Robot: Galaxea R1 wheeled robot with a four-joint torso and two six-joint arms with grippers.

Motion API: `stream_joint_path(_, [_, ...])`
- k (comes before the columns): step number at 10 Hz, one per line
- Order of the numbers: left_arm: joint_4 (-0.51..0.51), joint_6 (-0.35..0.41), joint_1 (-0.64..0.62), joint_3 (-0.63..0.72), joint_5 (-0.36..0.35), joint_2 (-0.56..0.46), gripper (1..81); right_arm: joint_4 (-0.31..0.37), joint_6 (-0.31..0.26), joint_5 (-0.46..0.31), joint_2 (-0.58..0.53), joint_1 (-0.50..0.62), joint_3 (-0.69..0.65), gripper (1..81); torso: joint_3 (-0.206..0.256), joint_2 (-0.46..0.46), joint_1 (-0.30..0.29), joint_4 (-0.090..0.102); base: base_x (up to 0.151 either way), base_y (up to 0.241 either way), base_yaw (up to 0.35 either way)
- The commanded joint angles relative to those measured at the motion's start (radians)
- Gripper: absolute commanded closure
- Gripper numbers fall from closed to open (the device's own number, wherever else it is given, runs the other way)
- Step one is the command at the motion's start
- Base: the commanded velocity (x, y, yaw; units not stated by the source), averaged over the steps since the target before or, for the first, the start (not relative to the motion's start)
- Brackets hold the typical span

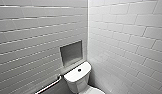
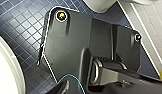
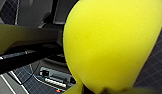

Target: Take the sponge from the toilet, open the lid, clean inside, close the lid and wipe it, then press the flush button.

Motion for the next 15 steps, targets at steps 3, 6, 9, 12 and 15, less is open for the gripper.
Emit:
stream_joint_path(3, [-0.020, 0.004, -0.256, 0.477, 0.070, -0.263, 1.0, -0.010, -0.004, -0.070, -0.003, 0.024, 0.033, 81.1, 0.000, 0.000, 0.000, 0.000, 0.000, 0.000, 0.000])
stream_joint_path(6, [-0.058, -0.006, -0.411, 0.675, 0.080, -0.357, 1.0, -0.010, -0.004, -0.069, -0.005, 0.024, 0.042, 81.1, 0.000, 0.000, 0.000, 0.000, 0.000, 0.000, 0.000])
stream_joint_path(9, [-0.224, -0.006, -0.628, 0.715, 0.218, -0.366, 1.0, -0.010, -0.006, -0.069, -0.005, 0.024, 0.057, 81.1, -0.051, 0.000, 0.000, 0.000, 0.000, 0.000, 0.000])
stream_joint_path(12, [-0.297, -0.006, -0.799, 0.719, 0.261, -0.337, 1.0, -0.012, -0.006, -0.068, -0.005, 0.024, 0.064, 81.1, -0.152, 0.000, 0.000, 0.000, 0.000, 0.000, 0.000])
stream_joint_path(15, [-0.385, -0.006, -0.960, 0.686, 0.264, -0.297, 1.0, -0.012, -0.006, -0.066, -0.005, 0.024, 0.065, 81.1, -0.243, 0.002, 0.001, 0.000, 0.000, 0.000, 0.000])
